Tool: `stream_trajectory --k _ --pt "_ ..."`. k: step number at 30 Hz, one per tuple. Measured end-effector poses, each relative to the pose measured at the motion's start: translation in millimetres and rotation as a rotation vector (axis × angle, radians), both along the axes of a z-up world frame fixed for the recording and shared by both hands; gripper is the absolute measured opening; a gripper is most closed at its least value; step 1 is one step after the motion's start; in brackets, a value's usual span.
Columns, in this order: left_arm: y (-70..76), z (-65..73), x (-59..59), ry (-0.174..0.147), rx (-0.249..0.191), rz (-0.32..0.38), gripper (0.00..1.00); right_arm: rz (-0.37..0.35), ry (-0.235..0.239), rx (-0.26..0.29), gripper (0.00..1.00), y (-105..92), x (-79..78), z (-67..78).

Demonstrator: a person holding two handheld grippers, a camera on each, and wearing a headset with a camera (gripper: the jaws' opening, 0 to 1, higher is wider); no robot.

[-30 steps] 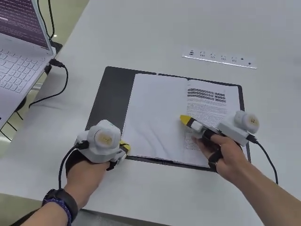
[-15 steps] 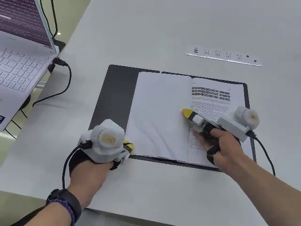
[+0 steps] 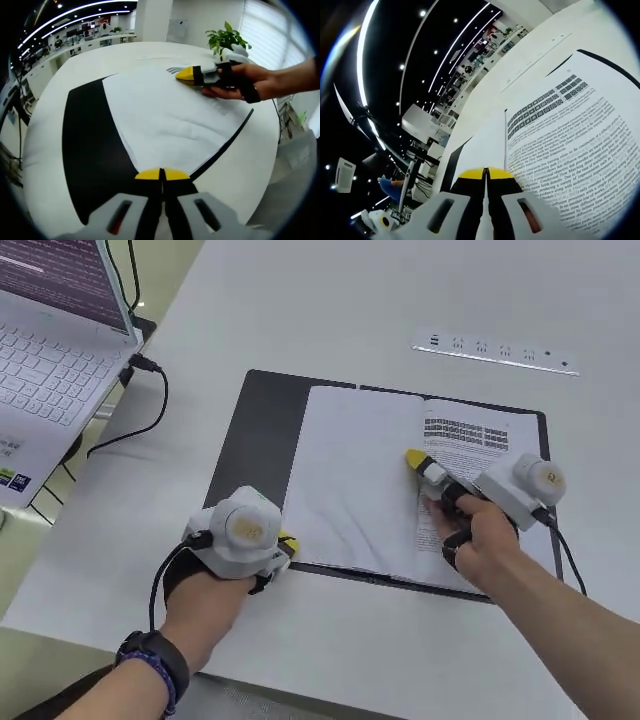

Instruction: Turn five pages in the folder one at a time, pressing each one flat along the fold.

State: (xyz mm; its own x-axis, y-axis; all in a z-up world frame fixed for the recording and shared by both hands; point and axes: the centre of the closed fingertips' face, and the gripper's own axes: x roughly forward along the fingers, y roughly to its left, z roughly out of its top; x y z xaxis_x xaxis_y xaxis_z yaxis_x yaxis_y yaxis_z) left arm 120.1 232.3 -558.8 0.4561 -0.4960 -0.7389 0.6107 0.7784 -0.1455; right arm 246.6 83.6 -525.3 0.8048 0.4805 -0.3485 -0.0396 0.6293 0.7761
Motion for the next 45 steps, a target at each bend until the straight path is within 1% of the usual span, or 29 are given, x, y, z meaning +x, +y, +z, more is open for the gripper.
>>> stream_trajectory --k 3,7,10,13,19,25,27,29,34,38,40,42,45 --pt "0.1 -0.1 -0.1 0.0 -0.002 0.005 0.0 -0.011 -0.001 0.002 0.0 -1.3 5.8 0.6" --pt "0.1 -0.1 -0.2 -0.005 0.002 0.008 0.0 -0.035 0.0 0.037 0.0 -3.9 13.6 1.4" --pt "0.1 -0.2 0.2 -0.003 0.001 0.006 0.0 -0.054 -0.002 0.047 0.0 -10.7 25.7 -4.1" --pt "0.0 -0.3 0.5 -0.001 0.001 0.005 0.0 -0.092 -0.001 0.067 0.0 -12.4 31.3 -2.2" --pt "-0.2 -0.7 0.6 -0.005 0.001 0.006 0.0 -0.132 -0.02 0.077 0.0 -13.9 40.4 0.5" --pt "-0.2 -0.9 0.9 -0.004 0.0 0.005 0.0 -0.156 -0.035 0.078 0.0 -15.8 48.9 3.9" --pt "-0.3 -0.8 0.9 -0.005 0.0 0.003 0.0 -0.156 -0.037 0.072 0.0 -19.1 56.5 -0.3" --pt "-0.3 -0.9 1.0 -0.005 -0.001 0.003 0.0 -0.157 -0.038 0.064 0.0 -19.7 60.7 -0.3" --pt "0.2 -0.7 1.1 -0.002 -0.017 0.009 0.0 -0.171 -0.043 0.056 0.0 -20.7 67.9 1.9" --pt "-0.5 -0.7 1.0 -0.003 -0.015 0.008 0.0 -0.164 -0.038 0.04 0.0 -20.9 75.9 2.7" --pt "-0.4 -0.3 1.1 0.004 -0.026 0.019 0.0 -0.156 -0.035 0.023 0.0 -21.8 82.2 0.8" --pt "-0.3 -0.2 1.2 0.005 -0.028 0.021 0.0 -0.154 -0.031 0.021 0.0 -23.9 88.1 -1.5" --pt "-0.6 -0.3 1.1 0.004 -0.027 0.024 0.0 -0.173 -0.025 0.025 0.0 -27.8 95.9 -3.5"
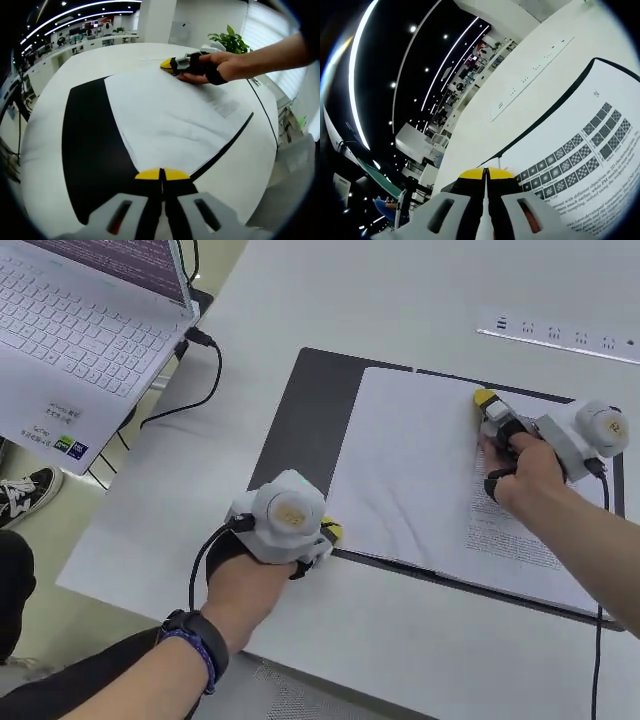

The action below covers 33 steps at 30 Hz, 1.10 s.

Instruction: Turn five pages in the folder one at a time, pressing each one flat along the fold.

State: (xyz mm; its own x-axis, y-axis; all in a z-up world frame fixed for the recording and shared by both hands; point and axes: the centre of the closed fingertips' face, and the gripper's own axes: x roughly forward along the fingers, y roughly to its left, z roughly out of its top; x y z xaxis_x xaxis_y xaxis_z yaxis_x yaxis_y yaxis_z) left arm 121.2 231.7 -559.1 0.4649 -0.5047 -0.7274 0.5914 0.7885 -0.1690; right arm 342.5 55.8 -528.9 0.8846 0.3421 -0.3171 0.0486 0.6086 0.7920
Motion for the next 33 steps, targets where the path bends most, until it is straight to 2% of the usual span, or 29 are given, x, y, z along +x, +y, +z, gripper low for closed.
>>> stream_trajectory --k 6,10,14,21,33 --pt "-0.2 0.1 -0.2 0.004 -0.001 0.0 0.0 -0.017 -0.001 0.011 0.0 -6.2 12.4 -6.9" --pt "-0.2 -0.1 -0.5 0.008 -0.004 0.003 0.0 0.003 -0.01 -0.001 0.0 -8.6 16.3 -12.2" --pt "-0.1 0.2 -1.1 0.007 -0.003 0.002 0.0 0.044 -0.023 -0.04 0.0 -4.6 8.3 -10.9" --pt "0.3 -0.1 -1.3 0.008 -0.005 -0.002 0.0 0.087 -0.025 -0.077 0.0 1.9 -5.2 -8.1" --pt "0.4 -0.2 -1.0 0.008 -0.009 -0.008 0.0 0.114 -0.037 -0.073 0.0 11.4 -28.4 2.5"
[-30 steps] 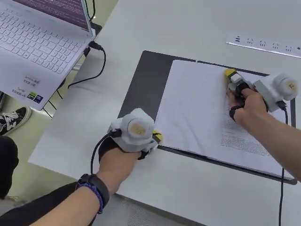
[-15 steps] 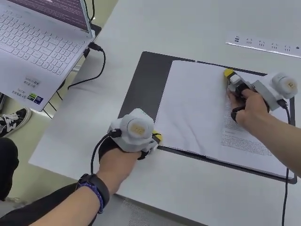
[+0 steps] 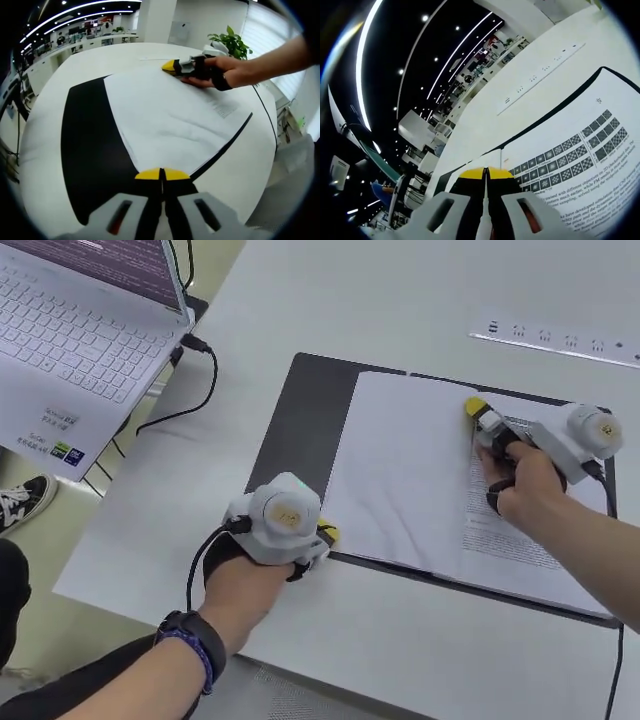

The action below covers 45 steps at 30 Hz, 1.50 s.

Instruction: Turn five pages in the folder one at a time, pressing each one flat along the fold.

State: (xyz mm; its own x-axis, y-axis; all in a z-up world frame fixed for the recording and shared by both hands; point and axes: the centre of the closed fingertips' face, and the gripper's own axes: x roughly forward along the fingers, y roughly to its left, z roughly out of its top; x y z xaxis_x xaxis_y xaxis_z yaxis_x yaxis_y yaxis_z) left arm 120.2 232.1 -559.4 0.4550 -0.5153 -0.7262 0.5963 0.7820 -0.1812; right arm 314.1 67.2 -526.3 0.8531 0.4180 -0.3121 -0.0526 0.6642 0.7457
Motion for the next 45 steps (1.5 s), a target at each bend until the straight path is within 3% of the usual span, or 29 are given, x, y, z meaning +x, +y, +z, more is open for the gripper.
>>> stream_trajectory --k 17,45 --pt "0.1 -0.5 0.8 -0.001 0.001 -0.01 0.0 0.034 -0.008 0.025 0.0 4.7 -36.7 2.3" --pt "-0.5 0.3 -0.3 -0.005 0.005 -0.014 0.0 0.086 0.0 0.013 0.0 4.2 -94.3 -5.4"
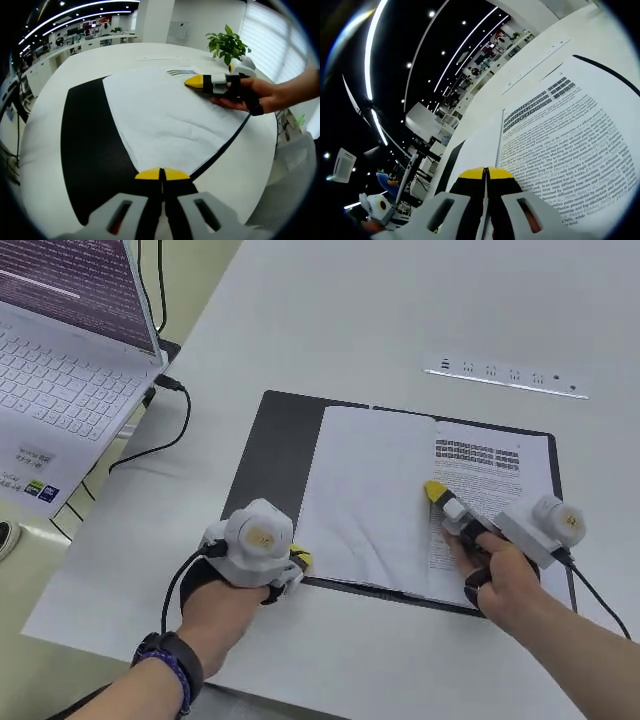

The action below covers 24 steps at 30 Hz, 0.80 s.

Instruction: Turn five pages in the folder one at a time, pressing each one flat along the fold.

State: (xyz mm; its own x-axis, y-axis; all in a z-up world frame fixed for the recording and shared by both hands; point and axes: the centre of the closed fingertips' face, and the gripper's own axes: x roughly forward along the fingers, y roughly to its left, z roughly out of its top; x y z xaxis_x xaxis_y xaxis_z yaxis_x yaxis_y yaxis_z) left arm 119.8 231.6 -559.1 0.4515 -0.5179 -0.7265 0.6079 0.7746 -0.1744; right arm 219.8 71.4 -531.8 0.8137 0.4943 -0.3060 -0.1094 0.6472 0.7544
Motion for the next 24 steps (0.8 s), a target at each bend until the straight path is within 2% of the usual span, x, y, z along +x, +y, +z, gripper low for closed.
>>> stream_trajectory --k 6,8,24 --pt "-0.3 0.0 -0.2 -0.003 0.003 -0.006 0.0 0.022 0.006 -0.005 0.0 2.3 -18.4 -0.7" --pt "-0.2 0.0 -0.1 -0.006 0.005 -0.007 0.0 0.038 0.008 -0.004 0.0 -0.1 -17.7 -4.2" --pt "-0.9 -0.1 -1.0 -0.017 0.014 -0.021 0.0 0.075 0.021 -0.023 0.0 3.0 -66.6 -14.1"
